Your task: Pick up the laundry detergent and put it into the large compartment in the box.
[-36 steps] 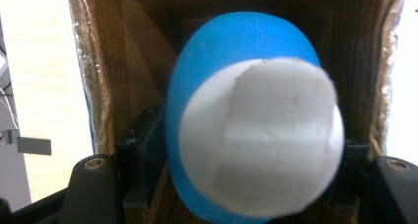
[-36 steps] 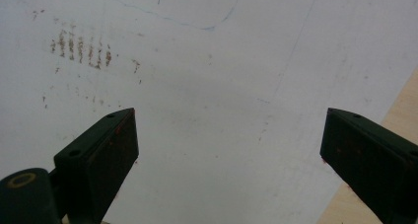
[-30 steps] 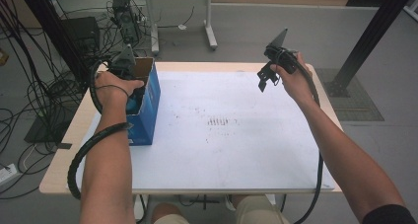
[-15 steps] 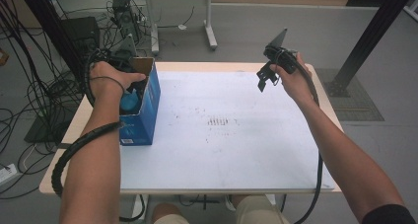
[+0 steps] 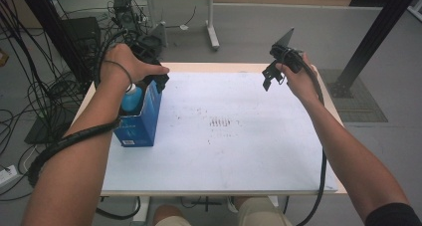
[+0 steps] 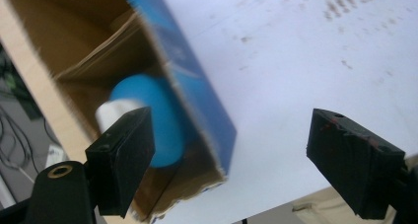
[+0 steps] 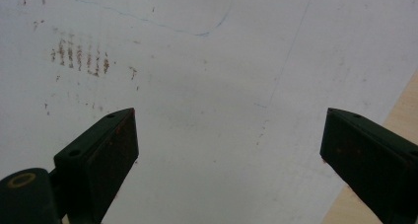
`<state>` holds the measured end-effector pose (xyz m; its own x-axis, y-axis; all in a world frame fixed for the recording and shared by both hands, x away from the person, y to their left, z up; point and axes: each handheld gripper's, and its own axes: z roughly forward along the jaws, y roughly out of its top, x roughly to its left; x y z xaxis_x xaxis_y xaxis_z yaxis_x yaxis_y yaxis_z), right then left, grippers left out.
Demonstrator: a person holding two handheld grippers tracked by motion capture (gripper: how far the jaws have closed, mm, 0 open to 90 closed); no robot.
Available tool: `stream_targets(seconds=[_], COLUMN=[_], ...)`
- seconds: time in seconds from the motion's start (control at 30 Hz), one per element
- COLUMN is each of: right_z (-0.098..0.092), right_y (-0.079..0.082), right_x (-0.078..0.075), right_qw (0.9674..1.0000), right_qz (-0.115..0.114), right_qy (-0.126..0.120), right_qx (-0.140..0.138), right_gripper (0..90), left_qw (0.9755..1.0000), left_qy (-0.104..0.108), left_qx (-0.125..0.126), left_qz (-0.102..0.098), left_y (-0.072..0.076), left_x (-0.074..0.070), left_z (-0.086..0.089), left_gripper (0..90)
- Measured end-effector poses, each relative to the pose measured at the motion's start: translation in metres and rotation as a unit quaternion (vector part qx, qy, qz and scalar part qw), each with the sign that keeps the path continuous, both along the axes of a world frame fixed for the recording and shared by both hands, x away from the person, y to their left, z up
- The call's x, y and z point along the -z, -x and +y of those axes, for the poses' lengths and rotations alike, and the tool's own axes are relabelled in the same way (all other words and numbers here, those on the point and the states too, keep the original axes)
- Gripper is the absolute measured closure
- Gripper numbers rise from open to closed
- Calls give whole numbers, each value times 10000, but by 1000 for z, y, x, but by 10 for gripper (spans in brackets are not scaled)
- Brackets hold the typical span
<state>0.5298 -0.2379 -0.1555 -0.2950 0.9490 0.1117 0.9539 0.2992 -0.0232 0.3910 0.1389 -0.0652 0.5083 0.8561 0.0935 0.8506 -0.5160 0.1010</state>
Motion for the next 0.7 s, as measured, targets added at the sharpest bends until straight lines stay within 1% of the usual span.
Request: stream_targets(seconds=[0.03, 0.07, 0.1, 0.13, 0.17, 0.2, 0.27, 0.33, 0.37, 0.4, 0.43, 0.47, 0.5, 0.53, 0.57, 0.6, 0.67, 0.7], right_z=[-1, -2, -2, -3, -3, -3, -3, -4, -4, -4, -5, -5, -6, -6, -6, -7, -7, -7], right_y=[0, -1, -2, -3, -3, -4, -5, -5, -6, -6, -6, -7, -7, -7, -6, -7, -7, -8], right_x=[0, 0, 1, 1, 2, 2, 3, 3, 3, 3, 3, 4, 3, 3, 4, 4, 4, 4], right_qw=[10000, 10000, 10000, 10000, 10000, 10000, 10000, 10000, 10000, 9999, 9999, 9999, 9999, 9999, 9999, 9999, 9999, 9999], right_qz=[-7, 10, -1, 10, 1, 16, 30, 30, 31, 35, 44, 49, 54, 37, 32, 41, 52, 61], right_qy=[-6, -16, -11, -16, -1, 1, -5, 1, 2, -1, 2, -6, -16, -9, -13, -26, -24, -29], right_qx=[8, 35, 26, 55, 51, 68, 77, 92, 93, 113, 121, 125, 121, 116, 124, 130, 147, 156], right_gripper=[77, 77, 77, 77, 77, 77, 77, 77, 77, 77, 77, 77, 77, 76, 76, 75, 75, 75], left_qw=[9999, 9995, 9991, 9983, 9980, 9970, 9946, 9923, 9908, 9888, 9873, 9852, 9836, 9813, 9785, 9761, 9719, 9689], left_qy=[11, 1, -14, -5, 35, 15, 49, 58, 70, 70, 67, 71, 68, 22, 25, 70, 95, 120], left_qx=[126, 310, 417, 578, 633, 778, 1035, 1234, 1352, 1494, 1586, 1713, 1803, 1926, 2062, 2170, 2349, 2466], left_qz=[10, 9, 6, -8, -28, -17, -21, -7, -13, -22, -10, -1, -7, 7, 63, 114, 120, 163], left_y=[1, 1, 2, 3, 4, 4, 6, 7, 8, 9, 10, 10, 12, 13, 12, 11, 12, 12], left_x=[0, 0, -1, -1, -1, -2, -2, -2, -2, -2, -2, -3, -3, -3, -3, -4, -4, -4], left_z=[-5, -12, -16, -21, -23, -27, -35, -40, -43, -46, -48, -50, -53, -56, -58, -59, -62, -64], left_gripper=[180, 177, 174, 173, 173, 172, 163, 154, 152, 150, 146, 140, 138, 138, 140, 140, 140, 140])
